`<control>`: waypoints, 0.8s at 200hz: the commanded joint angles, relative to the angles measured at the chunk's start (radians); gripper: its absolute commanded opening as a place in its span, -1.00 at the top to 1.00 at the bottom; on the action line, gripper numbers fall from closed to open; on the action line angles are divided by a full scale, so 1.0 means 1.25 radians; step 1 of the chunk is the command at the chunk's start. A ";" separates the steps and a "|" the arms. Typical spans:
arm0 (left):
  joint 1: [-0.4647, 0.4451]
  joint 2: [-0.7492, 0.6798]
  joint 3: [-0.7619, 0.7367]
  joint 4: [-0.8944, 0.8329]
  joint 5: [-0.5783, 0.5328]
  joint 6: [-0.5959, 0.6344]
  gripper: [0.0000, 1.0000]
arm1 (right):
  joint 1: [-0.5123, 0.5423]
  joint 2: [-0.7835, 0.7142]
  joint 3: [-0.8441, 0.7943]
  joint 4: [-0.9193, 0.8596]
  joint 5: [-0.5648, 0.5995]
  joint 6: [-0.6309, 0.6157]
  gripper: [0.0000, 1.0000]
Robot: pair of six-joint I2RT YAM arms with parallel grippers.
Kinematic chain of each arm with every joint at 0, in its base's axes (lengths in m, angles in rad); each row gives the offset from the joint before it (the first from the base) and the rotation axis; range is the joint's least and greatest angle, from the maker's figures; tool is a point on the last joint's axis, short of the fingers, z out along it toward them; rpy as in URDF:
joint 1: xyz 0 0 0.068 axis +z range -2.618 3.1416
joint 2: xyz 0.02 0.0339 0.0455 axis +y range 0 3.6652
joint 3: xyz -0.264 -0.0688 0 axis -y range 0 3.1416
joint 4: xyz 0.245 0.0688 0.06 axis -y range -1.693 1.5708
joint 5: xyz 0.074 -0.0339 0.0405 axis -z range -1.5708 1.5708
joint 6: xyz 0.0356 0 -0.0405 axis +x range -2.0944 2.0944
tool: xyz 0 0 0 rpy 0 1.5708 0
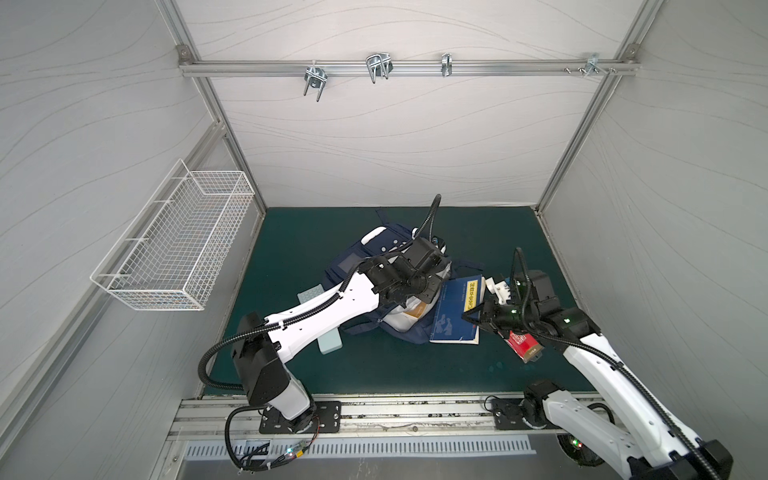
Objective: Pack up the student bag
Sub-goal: 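Push the blue book down into the backpack with the right gripper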
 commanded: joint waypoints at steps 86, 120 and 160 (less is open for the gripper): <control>0.020 -0.030 0.060 0.149 0.163 -0.110 1.00 | 0.126 0.297 -0.029 0.569 0.208 0.194 1.00; 0.041 -0.022 0.063 0.172 0.205 -0.150 1.00 | 0.158 0.418 -0.017 0.689 0.237 0.210 1.00; 0.066 -0.022 0.049 0.197 0.242 -0.179 1.00 | 0.180 0.525 0.023 0.694 0.231 0.202 0.69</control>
